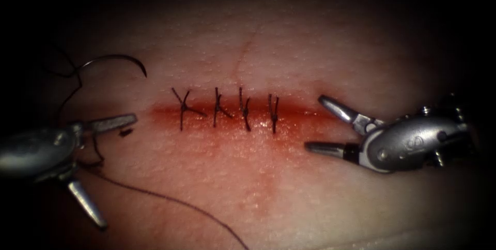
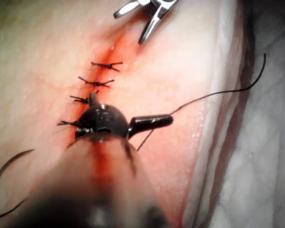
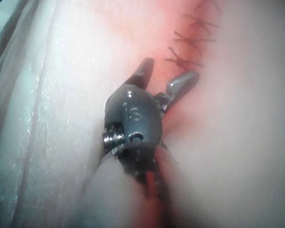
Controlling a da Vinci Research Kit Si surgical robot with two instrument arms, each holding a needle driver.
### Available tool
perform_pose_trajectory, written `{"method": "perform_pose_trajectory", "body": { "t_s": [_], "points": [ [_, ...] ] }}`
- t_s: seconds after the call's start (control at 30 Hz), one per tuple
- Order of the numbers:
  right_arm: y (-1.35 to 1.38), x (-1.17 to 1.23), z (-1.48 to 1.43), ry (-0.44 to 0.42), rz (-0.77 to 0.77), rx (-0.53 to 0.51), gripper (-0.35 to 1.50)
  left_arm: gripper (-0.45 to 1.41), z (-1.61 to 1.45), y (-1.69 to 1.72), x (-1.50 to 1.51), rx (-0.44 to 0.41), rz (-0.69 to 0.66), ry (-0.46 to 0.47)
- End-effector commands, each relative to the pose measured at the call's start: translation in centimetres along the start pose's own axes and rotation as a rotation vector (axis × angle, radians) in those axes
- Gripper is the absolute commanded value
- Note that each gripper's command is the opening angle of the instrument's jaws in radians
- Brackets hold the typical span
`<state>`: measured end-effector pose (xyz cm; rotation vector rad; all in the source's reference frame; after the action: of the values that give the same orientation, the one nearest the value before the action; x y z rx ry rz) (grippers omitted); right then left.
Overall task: Wound Closure
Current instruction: Remove the cut piece from the left gripper.
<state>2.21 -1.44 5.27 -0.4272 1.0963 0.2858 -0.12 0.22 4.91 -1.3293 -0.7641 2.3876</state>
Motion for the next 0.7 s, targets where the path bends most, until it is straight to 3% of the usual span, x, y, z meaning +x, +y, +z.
{"method": "perform_pose_trajectory", "body": {
  "t_s": [0.03, 0.17, 0.57, 0.7],
  "points": [
    [-0.05, -0.03, 0.07, 0.003, 0.000, 0.001, 1.30, 1.09, 0.10, -0.08, -0.01, 0.009, -0.002, -0.005],
    [-0.04, -0.03, 0.07, 0.003, 0.000, 0.001, 1.30, 1.08, 0.32, -0.23, -0.05, 0.024, -0.008, -0.011],
    [-0.03, -0.05, 0.03, 0.006, -0.001, 0.004, 1.28, 1.08, 1.28, -0.07, -0.49, -0.124, -0.047, 0.018],
    [-0.04, -0.04, 0.01, 0.006, -0.001, 0.005, 1.28, 1.08, 1.52, -0.01, -0.85, -0.143, -0.082, -0.022]
  ]
}}
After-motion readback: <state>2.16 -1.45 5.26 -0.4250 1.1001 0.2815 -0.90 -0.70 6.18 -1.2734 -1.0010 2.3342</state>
